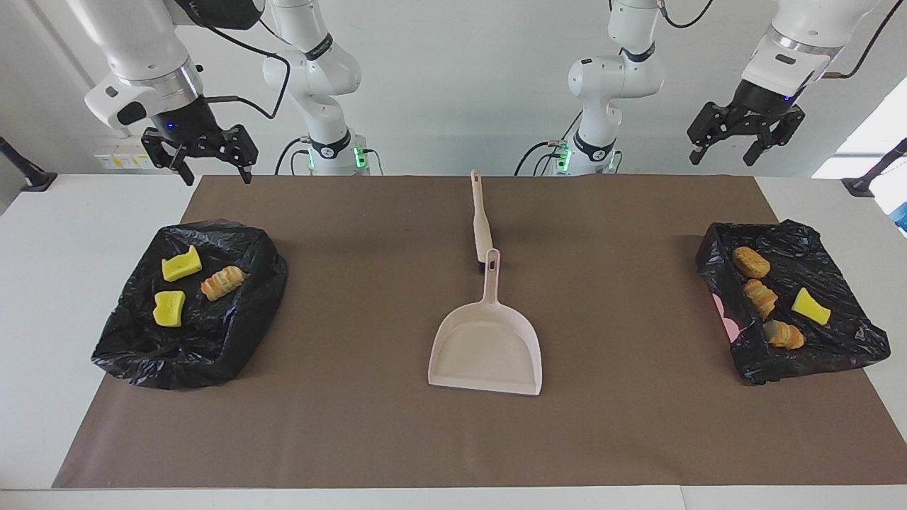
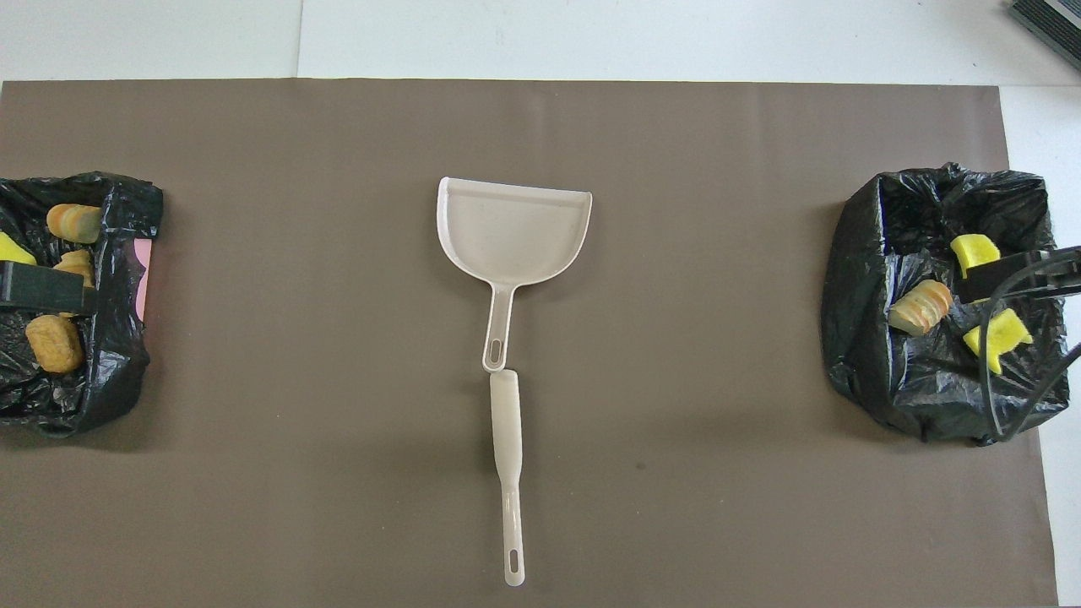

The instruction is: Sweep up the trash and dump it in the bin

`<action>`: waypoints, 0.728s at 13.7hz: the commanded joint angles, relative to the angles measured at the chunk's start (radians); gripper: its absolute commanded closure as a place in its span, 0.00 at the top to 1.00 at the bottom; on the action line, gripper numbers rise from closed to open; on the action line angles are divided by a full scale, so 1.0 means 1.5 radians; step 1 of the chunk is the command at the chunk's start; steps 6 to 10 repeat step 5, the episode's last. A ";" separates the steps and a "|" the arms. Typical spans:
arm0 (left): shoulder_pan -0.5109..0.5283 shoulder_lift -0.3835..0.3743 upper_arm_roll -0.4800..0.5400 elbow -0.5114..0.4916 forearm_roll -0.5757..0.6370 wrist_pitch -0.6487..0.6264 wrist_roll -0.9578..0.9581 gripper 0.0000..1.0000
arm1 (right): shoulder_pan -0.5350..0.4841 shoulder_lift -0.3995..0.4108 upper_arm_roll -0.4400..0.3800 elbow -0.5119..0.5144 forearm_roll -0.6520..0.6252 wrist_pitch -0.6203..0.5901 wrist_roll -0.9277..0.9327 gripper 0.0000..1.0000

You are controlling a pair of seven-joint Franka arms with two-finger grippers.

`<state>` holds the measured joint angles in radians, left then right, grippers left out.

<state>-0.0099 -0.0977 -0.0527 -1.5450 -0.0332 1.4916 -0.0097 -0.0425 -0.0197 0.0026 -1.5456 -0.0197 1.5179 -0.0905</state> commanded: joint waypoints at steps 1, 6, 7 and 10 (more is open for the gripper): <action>0.004 -0.016 0.000 -0.013 -0.002 -0.006 0.009 1.00 | 0.000 -0.011 0.000 -0.011 0.003 -0.007 -0.002 1.00; 0.004 -0.017 0.000 -0.015 -0.002 -0.008 0.009 1.00 | 0.000 -0.011 0.000 -0.011 0.003 -0.008 -0.002 1.00; 0.004 -0.017 0.000 -0.015 -0.002 -0.008 0.009 1.00 | 0.000 -0.011 0.000 -0.011 0.003 -0.008 -0.002 1.00; 0.004 -0.017 0.000 -0.015 -0.002 -0.008 0.009 1.00 | 0.000 -0.011 0.000 -0.011 0.003 -0.008 -0.002 1.00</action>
